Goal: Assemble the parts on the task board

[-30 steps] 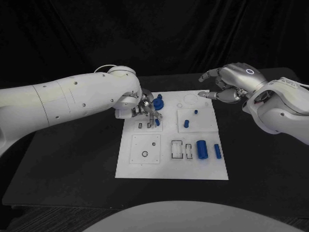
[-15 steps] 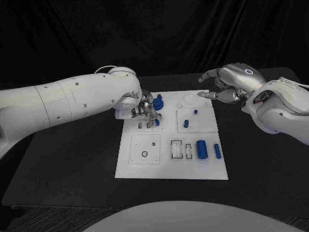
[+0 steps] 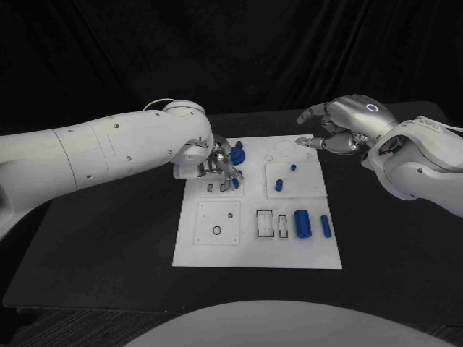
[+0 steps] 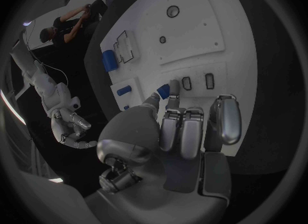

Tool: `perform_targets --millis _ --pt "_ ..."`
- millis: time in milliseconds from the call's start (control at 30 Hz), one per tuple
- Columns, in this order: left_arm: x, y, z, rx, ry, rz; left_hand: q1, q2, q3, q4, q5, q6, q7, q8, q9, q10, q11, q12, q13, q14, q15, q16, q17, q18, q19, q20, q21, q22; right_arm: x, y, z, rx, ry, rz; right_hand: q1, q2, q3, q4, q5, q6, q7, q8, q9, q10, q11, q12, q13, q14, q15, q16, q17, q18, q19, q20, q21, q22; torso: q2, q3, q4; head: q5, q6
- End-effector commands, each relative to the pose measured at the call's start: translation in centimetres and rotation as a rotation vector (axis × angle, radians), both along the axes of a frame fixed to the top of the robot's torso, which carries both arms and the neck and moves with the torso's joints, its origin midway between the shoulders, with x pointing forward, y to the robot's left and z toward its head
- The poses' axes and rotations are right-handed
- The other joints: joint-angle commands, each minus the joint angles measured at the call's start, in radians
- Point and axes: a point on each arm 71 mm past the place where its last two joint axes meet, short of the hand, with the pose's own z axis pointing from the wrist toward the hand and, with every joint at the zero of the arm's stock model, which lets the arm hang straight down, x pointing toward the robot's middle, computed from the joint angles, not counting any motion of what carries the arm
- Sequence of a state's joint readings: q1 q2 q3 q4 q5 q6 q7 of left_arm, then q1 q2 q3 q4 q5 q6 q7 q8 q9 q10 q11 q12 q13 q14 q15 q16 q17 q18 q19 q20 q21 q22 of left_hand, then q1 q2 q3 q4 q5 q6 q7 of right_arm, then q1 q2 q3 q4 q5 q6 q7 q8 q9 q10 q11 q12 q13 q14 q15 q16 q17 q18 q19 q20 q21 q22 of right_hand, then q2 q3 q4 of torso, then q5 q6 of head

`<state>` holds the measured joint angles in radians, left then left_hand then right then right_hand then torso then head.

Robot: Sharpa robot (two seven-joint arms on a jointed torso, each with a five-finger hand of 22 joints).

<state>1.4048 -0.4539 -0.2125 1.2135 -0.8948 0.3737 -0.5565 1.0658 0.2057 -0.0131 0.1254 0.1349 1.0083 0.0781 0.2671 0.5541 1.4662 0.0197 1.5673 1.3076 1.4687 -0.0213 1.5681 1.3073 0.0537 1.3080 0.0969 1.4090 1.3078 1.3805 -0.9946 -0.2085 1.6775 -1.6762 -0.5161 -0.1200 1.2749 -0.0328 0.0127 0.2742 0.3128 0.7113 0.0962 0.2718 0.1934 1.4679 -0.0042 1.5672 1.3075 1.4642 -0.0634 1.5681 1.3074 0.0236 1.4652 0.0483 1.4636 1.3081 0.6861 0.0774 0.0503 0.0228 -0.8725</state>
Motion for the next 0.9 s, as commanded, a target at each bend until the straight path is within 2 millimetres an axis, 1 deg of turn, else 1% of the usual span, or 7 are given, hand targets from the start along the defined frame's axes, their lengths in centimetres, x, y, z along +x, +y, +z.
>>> perform_targets --millis 33,267,500,700,900 --pt "-0.18 -0.34 -0.11 -0.015 0.015 -0.018 -0.007 -0.006 0.009 -0.001 -0.004 0.011 0.0 -0.004 0.003 0.105 -0.002 0.004 0.263 0.102 -0.002 0.003 0.263 0.018 0.006 -0.006 -0.003 0.033 0.06 -0.08 -0.13 -0.005 0.002 -0.014 0.007 -0.001 -0.005 -0.002 0.005 0.008 0.001 0.003 -0.001 0.103 0.005 0.004 0.263 0.107 0.001 0.003 0.263 0.005 0.052 -0.002 -0.005 0.224 0.0 -0.0001 0.0008 -0.002 0.0" --pt "-0.21 -0.45 -0.14 -0.016 0.017 -0.022 -0.003 -0.009 0.019 -0.01 0.0 0.022 -0.005 -0.001 0.011 0.105 -0.007 0.004 0.263 0.102 -0.006 0.003 0.263 0.017 0.012 -0.009 -0.002 0.038 0.09 -0.09 -0.22 -0.008 0.006 -0.017 0.007 -0.001 -0.005 -0.002 0.005 0.008 0.001 0.003 -0.001 0.103 0.005 0.004 0.263 0.107 0.001 0.003 0.263 0.005 0.052 -0.002 -0.005 0.224 -0.001 0.0008 0.0002 -0.002 0.0" --pt "-0.19 -0.54 -0.16 -0.018 0.017 -0.024 0.003 -0.016 0.027 -0.021 0.008 0.019 -0.006 -0.005 0.016 0.105 -0.009 0.004 0.263 0.102 -0.008 0.003 0.263 0.018 0.011 -0.012 -0.005 0.036 0.14 -0.14 -0.35 -0.011 0.012 -0.021 0.007 0.0 -0.005 -0.002 0.005 0.01 0.001 0.003 -0.001 0.103 0.005 0.004 0.263 0.107 0.001 0.003 0.263 0.006 0.05 -0.001 -0.008 0.223 -0.001 0.0002 -0.0006 0.001 0.0" --pt "-0.18 -0.63 -0.18 -0.02 0.017 -0.026 0.014 -0.02 0.051 -0.041 0.025 0.009 -0.005 -0.016 0.021 0.105 -0.009 0.004 0.263 0.102 -0.009 0.003 0.263 0.018 0.008 -0.014 -0.012 0.034 0.16 -0.16 -0.43 -0.015 0.017 -0.024 0.008 0.0 -0.005 -0.003 0.006 0.011 0.001 0.003 -0.001 0.103 0.005 0.004 0.263 0.107 0.001 0.003 0.263 0.006 0.05 -0.001 -0.009 0.223 0.0 -0.0001 0.0011 -0.001 0.0" --pt "-0.18 -0.76 -0.18 -0.023 0.017 -0.029 0.027 -0.028 0.078 -0.065 0.05 0.007 -0.006 -0.024 0.028 0.105 -0.01 0.004 0.263 0.102 -0.01 0.003 0.263 0.019 0.008 -0.015 -0.016 0.034 0.18 -0.18 -0.48 -0.017 0.02 -0.027 0.01 0.0 -0.005 -0.004 0.007 0.012 0.002 0.004 -0.002 0.103 0.006 0.004 0.263 0.107 0.001 0.003 0.263 0.007 0.049 -0.001 -0.011 0.222 -0.001 -0.0004 0.0006 -0.001 0.0"
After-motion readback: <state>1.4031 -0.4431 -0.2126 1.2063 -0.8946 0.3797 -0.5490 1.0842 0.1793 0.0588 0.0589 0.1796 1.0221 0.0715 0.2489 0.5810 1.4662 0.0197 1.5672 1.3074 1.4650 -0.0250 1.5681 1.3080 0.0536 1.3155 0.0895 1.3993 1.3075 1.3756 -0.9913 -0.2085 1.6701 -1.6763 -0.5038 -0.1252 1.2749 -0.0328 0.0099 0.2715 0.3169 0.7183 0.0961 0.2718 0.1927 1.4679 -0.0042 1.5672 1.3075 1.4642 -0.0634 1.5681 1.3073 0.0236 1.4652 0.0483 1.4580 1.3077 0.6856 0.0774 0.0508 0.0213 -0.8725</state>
